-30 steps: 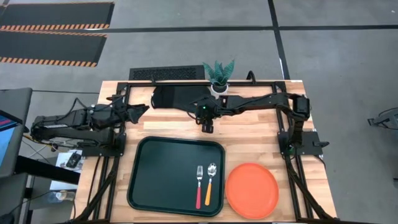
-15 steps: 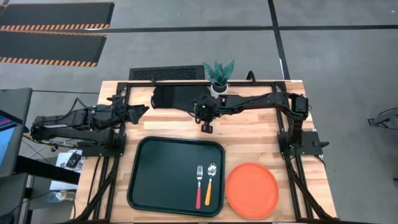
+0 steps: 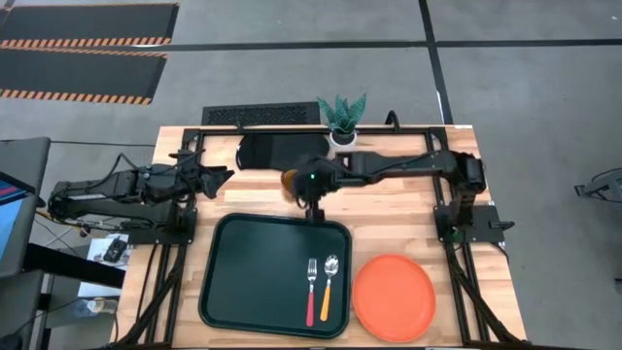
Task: Pick and place plate/cup/fork/spoon on tray
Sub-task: Put the orange cup on the top left of the serving tray, then put the orange plate under the cup on the tray
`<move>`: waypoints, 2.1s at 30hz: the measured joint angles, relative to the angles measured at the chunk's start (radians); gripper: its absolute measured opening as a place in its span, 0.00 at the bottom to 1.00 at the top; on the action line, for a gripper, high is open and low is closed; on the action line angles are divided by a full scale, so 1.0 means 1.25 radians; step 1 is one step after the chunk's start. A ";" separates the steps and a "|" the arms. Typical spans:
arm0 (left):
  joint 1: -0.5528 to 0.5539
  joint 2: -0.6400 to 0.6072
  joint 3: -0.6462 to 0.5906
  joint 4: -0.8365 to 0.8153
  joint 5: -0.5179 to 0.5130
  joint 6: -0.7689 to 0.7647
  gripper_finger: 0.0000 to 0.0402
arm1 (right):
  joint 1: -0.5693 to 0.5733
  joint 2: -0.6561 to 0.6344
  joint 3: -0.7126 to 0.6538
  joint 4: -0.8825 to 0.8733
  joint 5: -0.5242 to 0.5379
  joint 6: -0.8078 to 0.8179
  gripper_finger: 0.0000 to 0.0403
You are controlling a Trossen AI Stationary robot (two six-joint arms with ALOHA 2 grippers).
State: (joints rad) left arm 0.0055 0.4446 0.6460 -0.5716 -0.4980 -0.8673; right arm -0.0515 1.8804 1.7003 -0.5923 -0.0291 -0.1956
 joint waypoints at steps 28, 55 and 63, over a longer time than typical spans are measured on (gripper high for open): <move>0.000 0.000 0.000 -0.090 0.004 -0.026 0.55 | 0.070 0.415 0.404 -0.054 -0.105 -0.019 0.00; 0.000 0.000 0.000 -0.122 0.004 -0.041 0.55 | 0.072 0.409 0.405 -0.049 -0.102 -0.049 0.46; 0.000 0.000 0.000 -0.145 0.005 -0.050 0.55 | 0.071 0.325 0.406 -0.084 -0.080 -0.030 0.56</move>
State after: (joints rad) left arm 0.0054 0.4442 0.6460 -0.7531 -0.4922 -0.9295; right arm 0.0376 2.2871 2.2074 -0.6975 -0.1295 -0.2325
